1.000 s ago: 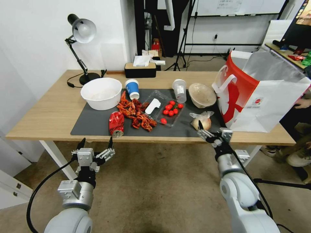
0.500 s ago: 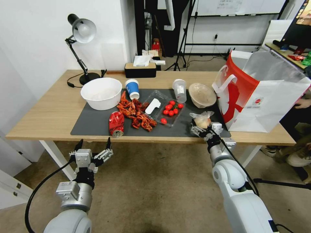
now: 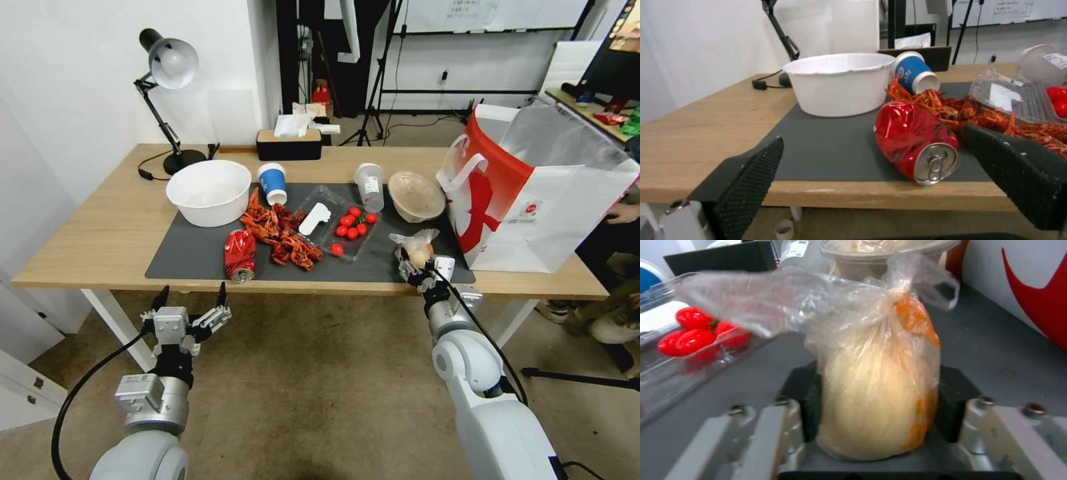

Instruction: Pick up the trash from the table and place it into the takeout bag.

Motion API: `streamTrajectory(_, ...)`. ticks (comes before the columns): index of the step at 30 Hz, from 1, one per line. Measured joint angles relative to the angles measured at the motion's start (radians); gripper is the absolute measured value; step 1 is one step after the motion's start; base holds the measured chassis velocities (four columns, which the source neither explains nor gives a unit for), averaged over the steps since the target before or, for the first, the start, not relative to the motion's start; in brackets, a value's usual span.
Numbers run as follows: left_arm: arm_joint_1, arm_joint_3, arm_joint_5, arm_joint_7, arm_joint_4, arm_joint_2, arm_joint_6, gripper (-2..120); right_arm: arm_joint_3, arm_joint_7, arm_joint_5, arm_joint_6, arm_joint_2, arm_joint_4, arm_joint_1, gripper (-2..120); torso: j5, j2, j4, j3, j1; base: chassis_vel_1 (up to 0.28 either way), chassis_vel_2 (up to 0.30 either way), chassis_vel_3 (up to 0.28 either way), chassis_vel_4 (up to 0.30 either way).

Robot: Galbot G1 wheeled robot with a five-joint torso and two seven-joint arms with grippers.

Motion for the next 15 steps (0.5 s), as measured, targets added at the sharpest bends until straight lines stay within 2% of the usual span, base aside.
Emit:
streamTrajectory(1, 0.000, 0.001, 0.000, 0.000, 0.000, 0.000, -0.001, 100, 0.002, -0.010, 0.004, 0.000, -0.004, 0.009, -0.004, 39, 0.0001, 0.000, 0.0000, 0.000, 0.000, 0.000, 0.000, 0.000, 0.000)
streamTrajectory(2, 0.000, 0.001, 0.000, 0.000, 0.000, 0.000, -0.001, 100, 0.002, -0.010, 0.004, 0.000, -0.004, 0.009, -0.004, 39, 0.0001, 0.000, 0.0000, 0.000, 0.000, 0.000, 0.000, 0.000, 0.000)
streamTrajectory(5, 0.001, 0.005, 0.000, -0.001, 0.000, 0.001, -0.012, 100, 0.008, -0.028, 0.005, 0.004, -0.023, 0.045, -0.016, 26, 0.0000, 0.000, 0.0000, 0.000, 0.000, 0.000, 0.000, 0.000, 0.000)
streamTrajectory(6, 0.001, 0.005, 0.000, -0.001, 0.000, 0.001, -0.012, 100, 0.008, -0.028, 0.005, 0.004, -0.023, 0.045, -0.016, 26, 0.0000, 0.000, 0.0000, 0.000, 0.000, 0.000, 0.000, 0.000, 0.000)
streamTrajectory(9, 0.004, 0.005, -0.002, -0.003, 0.000, 0.002, -0.018, 100, 0.023, -0.075, 0.005, 0.014, -0.072, 0.108, -0.033, 14, 0.0001, 0.000, -0.0001, 0.000, 0.000, 0.000, 0.000, 0.000, 0.000)
streamTrajectory(13, 0.005, 0.003, -0.002, -0.005, -0.002, 0.003, -0.020, 100, 0.038, -0.112, 0.013, 0.027, -0.115, 0.160, -0.035, 9, 0.0002, 0.000, 0.0000, 0.000, 0.000, 0.000, 0.000, 0.000, 0.000)
streamTrajectory(15, 0.008, 0.002, -0.002, -0.005, -0.006, 0.002, -0.022, 100, 0.064, -0.129, 0.060, 0.047, -0.186, 0.235, -0.020, 7, 0.0000, 0.000, 0.0000, 0.000, 0.000, 0.000, 0.000, 0.000, 0.000)
